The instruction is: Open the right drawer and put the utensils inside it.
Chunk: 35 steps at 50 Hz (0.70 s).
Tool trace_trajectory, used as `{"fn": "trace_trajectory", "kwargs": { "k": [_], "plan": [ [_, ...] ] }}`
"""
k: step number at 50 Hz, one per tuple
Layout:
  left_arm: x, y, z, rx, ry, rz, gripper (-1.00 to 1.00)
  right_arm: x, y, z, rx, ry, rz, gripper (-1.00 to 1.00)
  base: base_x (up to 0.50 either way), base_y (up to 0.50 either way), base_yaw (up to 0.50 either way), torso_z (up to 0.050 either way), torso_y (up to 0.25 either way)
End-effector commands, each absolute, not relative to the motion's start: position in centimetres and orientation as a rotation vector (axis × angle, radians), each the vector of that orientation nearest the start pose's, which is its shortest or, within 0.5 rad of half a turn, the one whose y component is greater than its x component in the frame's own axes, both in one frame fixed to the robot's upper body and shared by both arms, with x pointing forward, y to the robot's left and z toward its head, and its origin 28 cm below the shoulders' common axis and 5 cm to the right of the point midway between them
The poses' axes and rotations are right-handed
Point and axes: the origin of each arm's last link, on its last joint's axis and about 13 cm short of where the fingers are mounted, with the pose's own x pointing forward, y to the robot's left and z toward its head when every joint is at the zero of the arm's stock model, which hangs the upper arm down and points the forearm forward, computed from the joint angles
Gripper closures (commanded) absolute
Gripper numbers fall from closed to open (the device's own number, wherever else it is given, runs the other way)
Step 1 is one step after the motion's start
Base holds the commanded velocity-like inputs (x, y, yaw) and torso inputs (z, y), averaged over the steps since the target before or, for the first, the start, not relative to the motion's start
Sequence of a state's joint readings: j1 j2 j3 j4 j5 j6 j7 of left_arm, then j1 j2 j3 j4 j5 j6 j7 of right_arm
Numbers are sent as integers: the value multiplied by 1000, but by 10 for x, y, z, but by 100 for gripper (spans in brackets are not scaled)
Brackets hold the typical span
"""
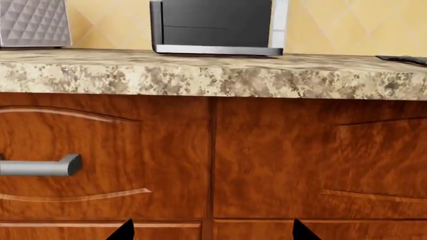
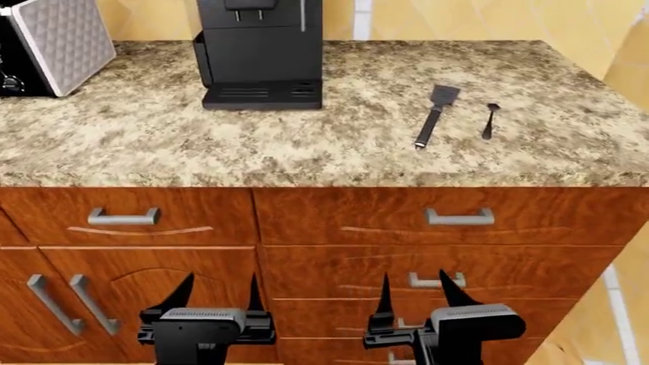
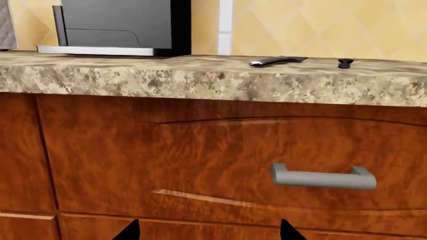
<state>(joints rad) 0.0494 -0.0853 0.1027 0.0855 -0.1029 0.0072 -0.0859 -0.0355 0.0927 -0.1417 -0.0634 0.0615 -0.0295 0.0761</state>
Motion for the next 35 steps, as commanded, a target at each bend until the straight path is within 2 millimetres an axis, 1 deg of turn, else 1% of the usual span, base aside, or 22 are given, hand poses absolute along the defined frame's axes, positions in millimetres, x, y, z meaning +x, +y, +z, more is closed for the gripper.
{"fn": "trace_trajectory", "kwargs": {
  "k": [1,7,15,20,22,26,31,33,35],
  "plan": [
    [197,203,23,-31,-39,-20,-100,201,-88,21,-31,-64,76,-100,359,0,0,0,0],
    [196,203,24,-28,-43,-14,-100,201,-88,20,-23,-62,76,-100,351,0,0,0,0],
    [196,206,23,-21,-37,27,-100,205,-91,20,-61,-40,23,-100,0,0,0,0,0],
    [196,206,23,-27,-41,27,-100,210,-93,24,-41,-20,2,-100,0,0,0,0,0],
    [196,206,23,-28,-44,27,-100,215,-94,27,-6,-12,-11,-100,0,0,0,0,0],
    [196,207,23,-29,-49,38,-100,234,-99,30,72,8,-53,-100,0,0,0,0,0],
    [194,208,25,-29,-55,39,-100,250,-104,40,195,43,-92,-100,0,0,0,0,0],
    [194,208,25,-27,-57,38,-100,255,-106,43,261,59,-120,-100,0,0,0,0,0],
    [194,208,26,-27,-60,36,-100,258,-108,46,362,66,-188,-100,0,0,0,0,0]
  ]
}}
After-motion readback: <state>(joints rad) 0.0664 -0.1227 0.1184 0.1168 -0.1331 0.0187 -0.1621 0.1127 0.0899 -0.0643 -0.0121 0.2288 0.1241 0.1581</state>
